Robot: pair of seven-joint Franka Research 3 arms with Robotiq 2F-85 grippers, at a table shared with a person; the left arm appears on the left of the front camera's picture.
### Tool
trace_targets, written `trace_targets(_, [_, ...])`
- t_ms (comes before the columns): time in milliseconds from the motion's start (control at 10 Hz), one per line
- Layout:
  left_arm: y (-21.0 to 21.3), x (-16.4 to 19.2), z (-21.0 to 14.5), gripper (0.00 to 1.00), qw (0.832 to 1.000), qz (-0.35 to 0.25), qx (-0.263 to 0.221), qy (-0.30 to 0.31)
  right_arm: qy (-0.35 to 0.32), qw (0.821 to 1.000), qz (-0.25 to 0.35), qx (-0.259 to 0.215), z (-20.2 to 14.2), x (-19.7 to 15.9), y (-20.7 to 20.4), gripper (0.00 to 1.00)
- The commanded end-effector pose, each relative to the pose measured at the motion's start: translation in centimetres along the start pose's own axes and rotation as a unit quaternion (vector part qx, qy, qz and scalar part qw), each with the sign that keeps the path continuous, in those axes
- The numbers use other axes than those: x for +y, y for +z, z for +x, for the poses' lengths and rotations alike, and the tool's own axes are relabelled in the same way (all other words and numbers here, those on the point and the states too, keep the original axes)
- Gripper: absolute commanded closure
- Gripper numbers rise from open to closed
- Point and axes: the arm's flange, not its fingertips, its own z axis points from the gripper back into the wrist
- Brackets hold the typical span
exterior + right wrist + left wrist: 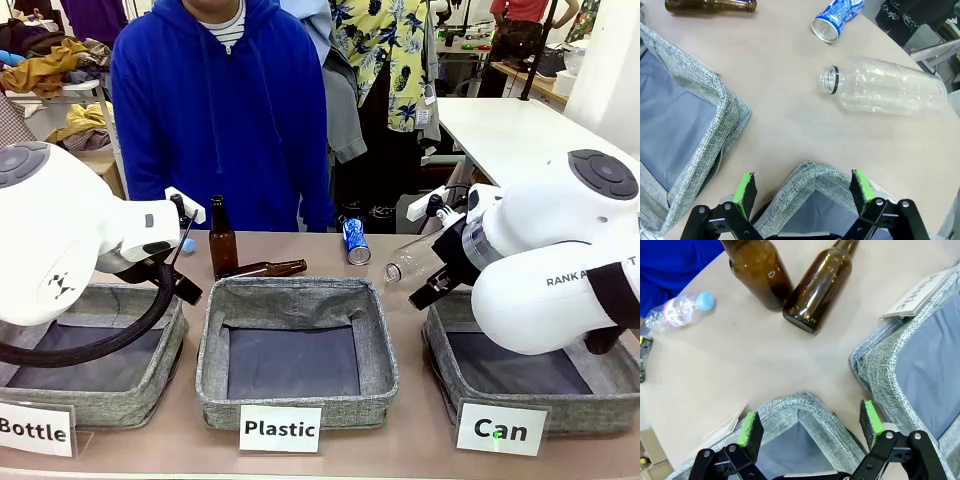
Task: Sort the can waste into the basket.
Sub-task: Pick up the can waste from the table and place it in the right Fabric basket.
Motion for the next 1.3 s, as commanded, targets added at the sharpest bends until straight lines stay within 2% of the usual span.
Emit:
trace_targets(0, [0.0, 0.0, 0.0, 0.00, 1.000, 0.000, 0.000, 0.000, 0.000, 1.000, 0.000, 0.000, 0.0, 0.0, 0.0, 0.00])
trace_targets(700, [0.0, 0.0, 0.0, 0.00, 1.000, 0.000, 0.000, 0.000, 0.000, 1.000, 0.000, 0.000, 0.0, 0.0, 0.0, 0.00])
trace_targets(800, [0.0, 0.0, 0.0, 0.00, 1.000, 0.000, 0.000, 0.000, 0.008, 0.999, 0.033, -0.029, 0.9, -0.2, 2.9, 0.00])
trace_targets(900, [3.8, -0.3, 0.8, 0.00, 0.998, -0.037, -0.041, -0.006, -0.013, 0.997, 0.060, -0.042, 1.8, -0.3, 6.4, 0.00])
trace_targets(1000, [7.8, -0.6, 1.8, 0.00, 0.994, -0.073, -0.052, 0.056, -0.109, 0.991, 0.056, -0.048, 2.8, -0.2, 10.1, 0.00])
trace_targets(1100, [11.5, -0.8, 2.2, 0.00, 0.990, -0.092, -0.030, 0.102, -0.176, 0.977, 0.113, -0.046, 2.8, -0.6, 13.6, 0.00])
trace_targets(1200, [15.4, -0.1, 0.8, 0.00, 0.980, -0.159, -0.059, 0.107, -0.214, 0.961, 0.170, -0.040, 1.4, -1.7, 16.5, 0.00])
